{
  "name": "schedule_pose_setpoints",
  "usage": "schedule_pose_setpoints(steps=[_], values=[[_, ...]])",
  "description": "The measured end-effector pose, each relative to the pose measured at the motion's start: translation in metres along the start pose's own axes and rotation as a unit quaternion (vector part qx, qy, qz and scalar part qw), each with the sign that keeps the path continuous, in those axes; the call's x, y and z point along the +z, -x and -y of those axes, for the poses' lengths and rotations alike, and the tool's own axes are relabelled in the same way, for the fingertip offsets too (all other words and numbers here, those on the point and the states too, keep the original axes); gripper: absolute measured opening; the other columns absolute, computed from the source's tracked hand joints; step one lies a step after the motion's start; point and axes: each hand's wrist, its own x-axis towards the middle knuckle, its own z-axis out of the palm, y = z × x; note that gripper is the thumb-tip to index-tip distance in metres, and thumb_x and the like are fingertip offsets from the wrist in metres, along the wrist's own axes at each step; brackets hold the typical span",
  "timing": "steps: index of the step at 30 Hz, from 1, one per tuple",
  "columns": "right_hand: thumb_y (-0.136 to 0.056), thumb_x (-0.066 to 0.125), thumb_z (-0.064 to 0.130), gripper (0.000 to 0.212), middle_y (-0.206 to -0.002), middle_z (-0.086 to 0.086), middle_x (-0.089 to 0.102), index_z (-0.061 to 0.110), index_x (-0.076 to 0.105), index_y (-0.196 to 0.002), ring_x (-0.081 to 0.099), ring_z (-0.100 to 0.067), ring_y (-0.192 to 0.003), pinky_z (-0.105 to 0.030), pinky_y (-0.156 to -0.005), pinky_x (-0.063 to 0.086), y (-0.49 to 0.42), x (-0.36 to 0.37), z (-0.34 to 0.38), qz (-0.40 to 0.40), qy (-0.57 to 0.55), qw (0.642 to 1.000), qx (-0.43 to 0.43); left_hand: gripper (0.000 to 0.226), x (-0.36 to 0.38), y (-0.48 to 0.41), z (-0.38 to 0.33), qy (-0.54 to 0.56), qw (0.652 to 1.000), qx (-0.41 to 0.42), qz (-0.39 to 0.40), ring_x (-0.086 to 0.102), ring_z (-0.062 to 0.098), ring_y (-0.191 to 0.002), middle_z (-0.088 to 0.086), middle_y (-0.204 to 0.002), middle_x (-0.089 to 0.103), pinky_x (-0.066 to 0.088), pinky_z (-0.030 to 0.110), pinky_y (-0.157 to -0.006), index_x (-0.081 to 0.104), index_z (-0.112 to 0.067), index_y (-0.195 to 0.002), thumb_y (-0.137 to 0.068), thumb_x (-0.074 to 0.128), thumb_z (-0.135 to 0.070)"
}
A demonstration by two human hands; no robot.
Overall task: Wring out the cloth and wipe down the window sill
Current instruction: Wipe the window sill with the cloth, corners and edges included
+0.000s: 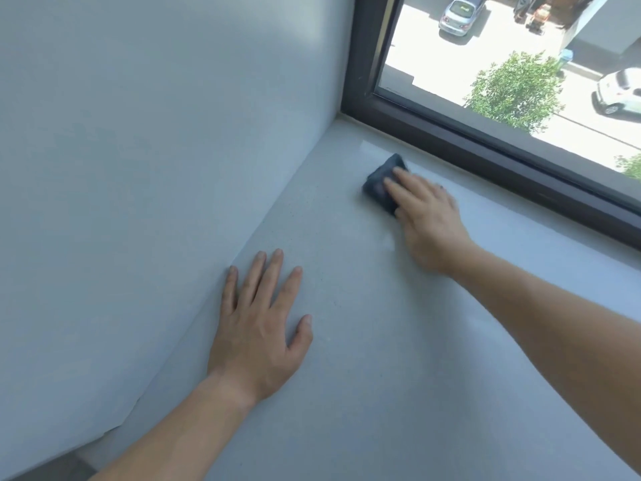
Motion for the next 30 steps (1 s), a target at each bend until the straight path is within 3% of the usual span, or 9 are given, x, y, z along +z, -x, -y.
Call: schedule_pose_setpoints(steps=[2,3,7,9,13,15,20,25,30], values=[[-0.102,0.037,0.024,0.051,-0.164,0.007,0.019,0.030,0.031,-0.152,0.017,-0.026,-0.148,-0.044,-0.117,0.014,-0.014,-0.002,0.003,-0.018,-0.028,0.995,0.092,0.067,0.001,0.000,-0.001,-0.001,1.000,-0.002,-0.002,0.018,0.028,-0.151,0.010,-0.162,0.027,0.016,0.059,-0.118,0.044,-0.016,-0.148,-0.089,0.040,-0.049],[-0.102,0.038,0.023,0.051,-0.164,0.007,0.019,0.031,0.030,-0.152,0.016,-0.025,-0.149,-0.045,-0.117,0.014,-0.010,0.002,0.017,-0.022,-0.031,0.995,0.095,0.068,0.001,0.000,-0.001,-0.003,1.000,-0.003,-0.004,0.018,0.028,-0.151,0.011,-0.162,0.027,0.015,0.059,-0.119,0.043,-0.015,-0.148,-0.089,0.040,-0.048],[-0.097,0.042,0.023,0.054,-0.162,0.008,0.026,0.034,0.036,-0.150,0.023,-0.025,-0.148,-0.044,-0.116,0.019,0.056,0.024,0.079,0.013,-0.027,0.992,-0.121,0.071,0.001,0.002,-0.001,0.016,1.000,-0.009,-0.019,0.018,0.025,-0.151,0.012,-0.161,0.028,0.012,0.058,-0.120,0.040,-0.005,-0.146,-0.091,0.038,-0.048],[-0.098,0.038,0.024,0.053,-0.162,0.009,0.026,0.035,0.035,-0.150,0.023,-0.024,-0.148,-0.044,-0.118,0.018,0.052,0.021,0.071,0.041,-0.019,0.985,-0.168,0.067,0.000,0.005,0.000,0.027,0.999,-0.012,-0.030,0.021,0.027,-0.150,0.014,-0.159,0.031,0.012,0.057,-0.120,0.044,-0.004,-0.142,-0.091,0.039,-0.046],[-0.102,0.036,0.023,0.052,-0.164,0.008,0.015,0.033,0.028,-0.152,0.014,-0.025,-0.149,-0.048,-0.120,0.013,-0.020,0.007,0.057,0.018,-0.024,1.000,0.002,0.063,0.000,0.024,0.000,0.020,0.998,-0.042,-0.041,0.026,0.031,-0.148,0.017,-0.157,0.034,0.015,0.057,-0.119,0.049,-0.008,-0.141,-0.091,0.040,-0.045],[-0.101,0.037,0.020,0.054,-0.165,0.007,0.012,0.034,0.025,-0.152,0.009,-0.026,-0.150,-0.047,-0.120,0.010,-0.026,0.015,0.085,0.009,-0.021,0.999,0.026,0.065,0.002,0.032,-0.001,0.009,0.997,-0.062,-0.041,0.026,0.030,-0.148,0.016,-0.158,0.033,0.016,0.056,-0.119,0.046,-0.008,-0.143,-0.091,0.040,-0.046],[-0.101,0.037,0.021,0.052,-0.163,0.011,0.020,0.036,0.033,-0.150,0.015,-0.022,-0.149,-0.043,-0.118,0.010,0.018,0.020,0.101,0.064,-0.025,0.973,-0.219,0.066,0.000,0.033,-0.005,0.007,0.995,-0.088,-0.034,0.024,0.027,-0.149,0.014,-0.158,0.033,0.018,0.055,-0.119,0.046,-0.008,-0.142,-0.089,0.041,-0.047],[-0.101,0.036,0.019,0.051,-0.163,0.010,0.016,0.034,0.030,-0.150,0.014,-0.026,-0.148,-0.046,-0.118,0.013,-0.038,0.010,0.078,0.016,-0.018,1.000,-0.016,0.067,-0.001,0.031,-0.008,0.004,0.995,-0.093,-0.045,0.029,0.030,-0.147,0.015,-0.156,0.037,0.020,0.057,-0.118,0.050,-0.006,-0.139,-0.085,0.044,-0.047],[-0.100,0.037,0.022,0.054,-0.164,0.010,0.016,0.036,0.029,-0.152,0.011,-0.024,-0.151,-0.044,-0.119,0.010,0.021,0.025,0.112,0.053,-0.018,0.982,-0.180,0.068,0.001,0.032,-0.008,0.015,0.994,-0.096,-0.054,0.031,0.030,-0.146,0.016,-0.155,0.039,0.022,0.057,-0.118,0.050,-0.001,-0.137,-0.085,0.045,-0.045]])
